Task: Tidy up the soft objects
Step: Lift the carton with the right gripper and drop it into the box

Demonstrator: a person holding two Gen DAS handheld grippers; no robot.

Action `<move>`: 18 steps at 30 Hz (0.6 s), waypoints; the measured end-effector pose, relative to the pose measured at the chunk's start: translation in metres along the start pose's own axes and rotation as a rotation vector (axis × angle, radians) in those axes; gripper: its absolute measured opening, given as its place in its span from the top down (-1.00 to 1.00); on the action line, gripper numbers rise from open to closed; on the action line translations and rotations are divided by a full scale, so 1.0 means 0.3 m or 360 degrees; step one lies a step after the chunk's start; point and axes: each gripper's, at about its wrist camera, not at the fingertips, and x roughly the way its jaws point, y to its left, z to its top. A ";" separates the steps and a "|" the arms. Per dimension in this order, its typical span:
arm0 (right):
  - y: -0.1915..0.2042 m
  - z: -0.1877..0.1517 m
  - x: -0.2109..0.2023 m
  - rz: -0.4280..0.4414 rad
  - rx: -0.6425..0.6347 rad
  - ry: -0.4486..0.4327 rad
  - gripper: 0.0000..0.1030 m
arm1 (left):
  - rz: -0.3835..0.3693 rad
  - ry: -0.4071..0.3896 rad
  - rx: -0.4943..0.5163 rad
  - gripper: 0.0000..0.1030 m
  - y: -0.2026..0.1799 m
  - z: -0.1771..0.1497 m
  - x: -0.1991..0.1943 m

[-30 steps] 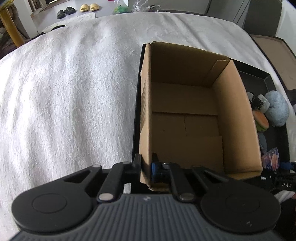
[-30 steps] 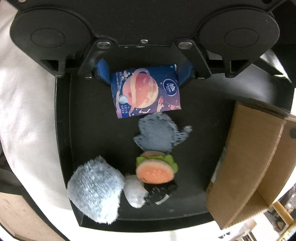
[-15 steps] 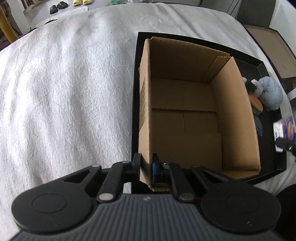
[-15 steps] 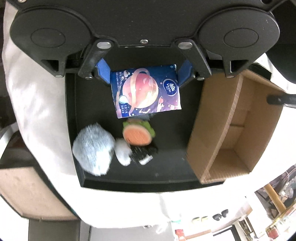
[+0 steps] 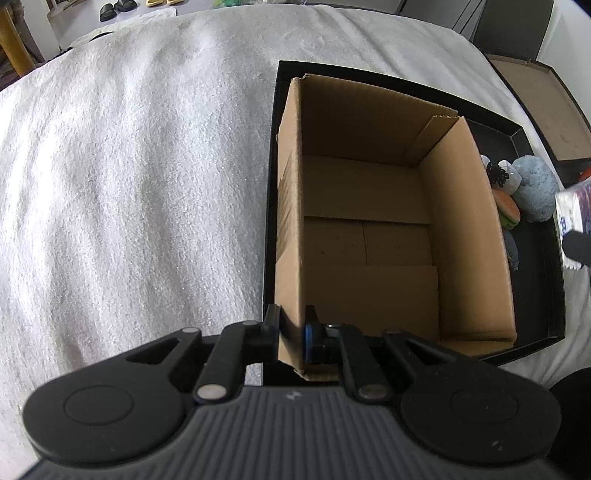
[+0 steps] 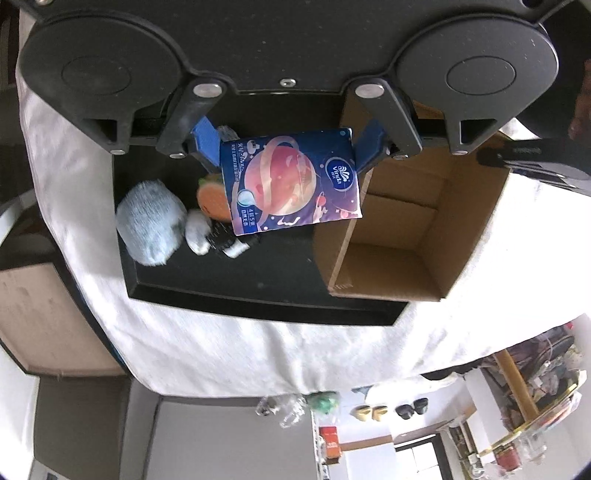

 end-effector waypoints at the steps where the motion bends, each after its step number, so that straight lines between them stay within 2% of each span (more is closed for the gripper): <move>1: 0.010 0.007 0.000 0.0005 -0.0005 -0.0009 -0.40 | -0.0008 0.0001 -0.0008 0.78 0.003 0.000 0.000; 10: 0.129 0.083 -0.003 0.0063 -0.0090 -0.0077 -0.40 | -0.0053 -0.0001 -0.0053 0.78 0.023 0.003 -0.002; 18: 0.245 0.142 0.045 0.0124 -0.0172 -0.0077 -0.40 | -0.0082 0.0013 -0.0059 0.77 0.026 0.006 0.004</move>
